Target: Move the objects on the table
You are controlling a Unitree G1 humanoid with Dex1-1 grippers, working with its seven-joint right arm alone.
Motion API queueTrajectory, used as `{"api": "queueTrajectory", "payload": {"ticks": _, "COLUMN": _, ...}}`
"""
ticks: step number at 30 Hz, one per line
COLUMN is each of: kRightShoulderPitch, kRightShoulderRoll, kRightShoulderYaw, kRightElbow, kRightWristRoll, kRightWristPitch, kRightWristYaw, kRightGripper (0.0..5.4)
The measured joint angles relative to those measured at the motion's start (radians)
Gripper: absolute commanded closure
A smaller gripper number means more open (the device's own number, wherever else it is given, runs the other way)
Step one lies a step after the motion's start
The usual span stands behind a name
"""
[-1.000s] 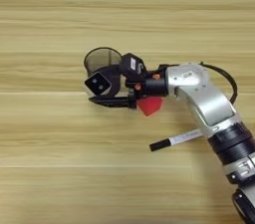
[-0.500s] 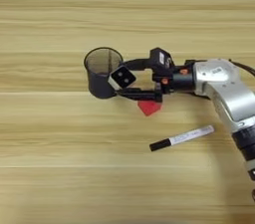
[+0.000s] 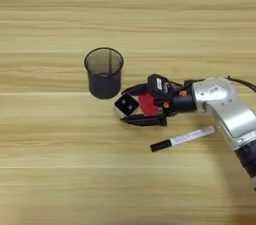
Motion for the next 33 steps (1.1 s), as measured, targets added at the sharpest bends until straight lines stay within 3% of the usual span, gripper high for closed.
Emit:
{"api": "queueTrajectory", "payload": {"ticks": 15, "kRightShoulderPitch": 0.004, "kRightShoulderRoll": 0.029, "kRightShoulderYaw": 0.065, "kRightElbow": 0.091, "kRightWristRoll": -0.064, "kRightWristPitch": -0.075, "kRightWristYaw": -0.014, "kRightGripper": 2.27}}
{"api": "queueTrajectory", "payload": {"ticks": 33, "kRightShoulderPitch": -0.054, "kRightShoulderRoll": 0.057, "kRightShoulderYaw": 0.106, "kRightElbow": 0.212, "kRightWristRoll": -0.117, "kRightWristPitch": -0.178, "kRightWristYaw": -0.038, "kRightGripper": 2.27}}
